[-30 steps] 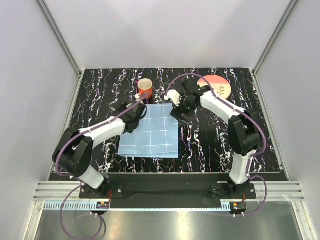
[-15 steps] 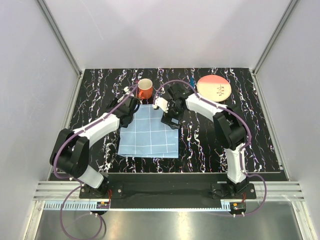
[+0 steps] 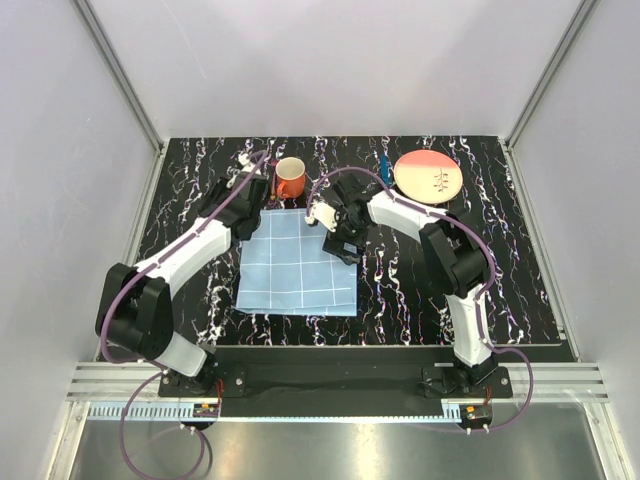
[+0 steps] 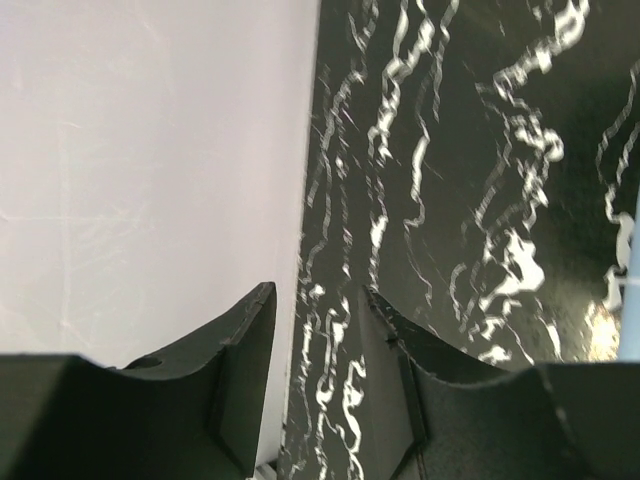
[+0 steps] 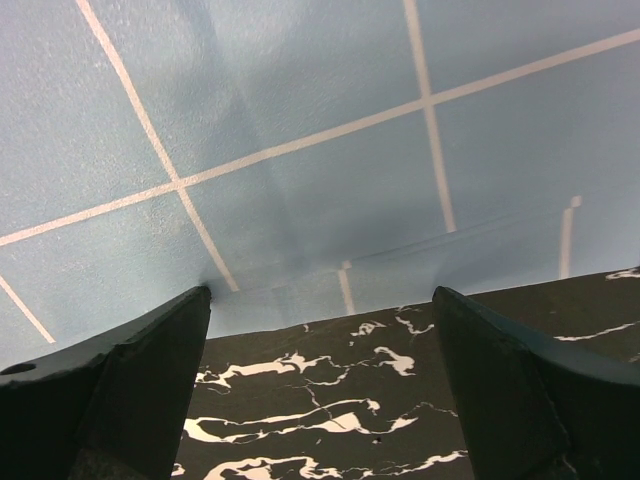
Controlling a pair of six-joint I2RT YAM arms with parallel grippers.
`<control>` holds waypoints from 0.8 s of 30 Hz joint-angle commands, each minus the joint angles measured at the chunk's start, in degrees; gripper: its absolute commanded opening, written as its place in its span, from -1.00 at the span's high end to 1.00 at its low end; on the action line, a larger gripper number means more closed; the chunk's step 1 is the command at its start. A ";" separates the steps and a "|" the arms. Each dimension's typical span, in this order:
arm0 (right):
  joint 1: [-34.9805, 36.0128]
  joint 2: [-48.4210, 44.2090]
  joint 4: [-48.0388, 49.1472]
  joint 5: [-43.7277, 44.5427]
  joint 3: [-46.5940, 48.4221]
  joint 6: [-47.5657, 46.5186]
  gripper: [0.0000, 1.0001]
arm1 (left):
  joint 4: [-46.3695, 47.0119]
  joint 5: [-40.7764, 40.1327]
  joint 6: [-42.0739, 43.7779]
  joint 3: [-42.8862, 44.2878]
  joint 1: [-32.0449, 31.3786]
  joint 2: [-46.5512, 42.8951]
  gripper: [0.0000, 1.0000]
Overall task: Set the dinner table for one person
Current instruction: Flatten out the napkin at the center of the board.
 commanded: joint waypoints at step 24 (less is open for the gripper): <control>-3.54 -4.26 -1.88 6.64 -7.83 3.93 -1.00 | 4.24 -1.26 6.01 6.02 0.39 -4.61 0.11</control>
